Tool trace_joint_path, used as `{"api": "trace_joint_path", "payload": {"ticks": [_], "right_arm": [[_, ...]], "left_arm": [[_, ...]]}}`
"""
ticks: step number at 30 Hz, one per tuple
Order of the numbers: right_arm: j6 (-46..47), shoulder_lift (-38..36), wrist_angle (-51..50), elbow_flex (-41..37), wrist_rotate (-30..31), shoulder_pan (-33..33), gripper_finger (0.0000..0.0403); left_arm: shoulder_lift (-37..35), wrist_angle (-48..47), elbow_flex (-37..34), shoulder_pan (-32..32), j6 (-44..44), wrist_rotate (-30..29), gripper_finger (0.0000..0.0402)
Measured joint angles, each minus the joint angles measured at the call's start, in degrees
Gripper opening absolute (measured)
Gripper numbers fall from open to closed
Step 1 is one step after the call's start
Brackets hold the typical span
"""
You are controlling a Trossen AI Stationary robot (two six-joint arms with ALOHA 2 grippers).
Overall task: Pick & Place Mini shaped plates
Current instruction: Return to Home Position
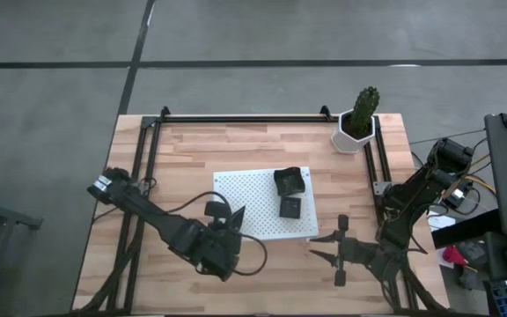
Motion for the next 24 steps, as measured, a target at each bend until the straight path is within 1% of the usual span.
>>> {"api": "trace_joint_path", "payload": {"ticks": [4,7,11,14,16,18,21,24], "right_arm": [[-0.7,-0.02,0.22,0.0,-0.02,0.0,0.0122],[-1.28,-0.02,0.25,0.0,0.0,0.0,0.0115],[-2.47,-0.02,0.26,0.0,-0.02,0.0,0.0094],[-3.75,-0.29,0.25,0.0,-0.07,0.0,0.0067],[-4.51,-1.1,0.25,0.0,-0.07,0.0,0.0042],[-5.58,-2.22,0.25,0.0,-0.09,0.0,0.0018],[-7.06,-4.54,0.18,0.0,-0.47,-0.14,0.0009],[-6.93,-7.07,-0.13,-0.16,-3.54,-1.14,0.0008]], "left_arm": [[-1.9,2.12,0.0,0.0,-0.04,-0.2,0.0026],[-3.17,4.35,0.0,0.0,0.18,-0.24,0.0006],[-4.17,7.94,0.0,-0.42,0.54,-1.82,0.0002],[-4.96,13.5,-1.68,-1.47,3.38,-3.86,0.0001],[-5.99,19.56,-4.48,-2.16,6.45,-4.19,0.0],[-7.36,26.7,-8.4,-2.48,9.31,-3.24,0.0],[-10.73,37.98,-15.36,-2.49,12.01,-0.93,0.0],[-16.29,48.92,-23.14,-2.57,13.86,-0.53,0.0]]}}
